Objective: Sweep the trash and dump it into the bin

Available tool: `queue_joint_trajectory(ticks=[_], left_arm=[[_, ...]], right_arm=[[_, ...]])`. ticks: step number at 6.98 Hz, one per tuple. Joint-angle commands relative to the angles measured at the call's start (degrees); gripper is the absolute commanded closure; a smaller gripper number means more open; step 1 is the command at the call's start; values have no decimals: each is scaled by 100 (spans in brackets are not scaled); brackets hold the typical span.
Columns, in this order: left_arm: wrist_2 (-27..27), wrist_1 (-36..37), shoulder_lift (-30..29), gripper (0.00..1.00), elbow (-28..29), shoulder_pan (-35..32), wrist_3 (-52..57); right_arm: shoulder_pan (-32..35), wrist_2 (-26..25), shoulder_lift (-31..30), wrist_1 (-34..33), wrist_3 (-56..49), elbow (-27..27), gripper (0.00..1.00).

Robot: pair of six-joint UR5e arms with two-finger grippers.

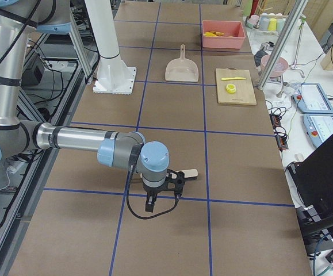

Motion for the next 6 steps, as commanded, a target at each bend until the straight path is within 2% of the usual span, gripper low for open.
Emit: queue_joint_trajectory(ticks=[1, 6], left_arm=[[0, 15, 20, 1, 99, 9, -1], [0, 16, 29, 1, 346, 9, -1]], right_arm=[[0, 0, 2, 0, -2, -4, 0], [0, -9, 2, 9, -2, 4, 0]])
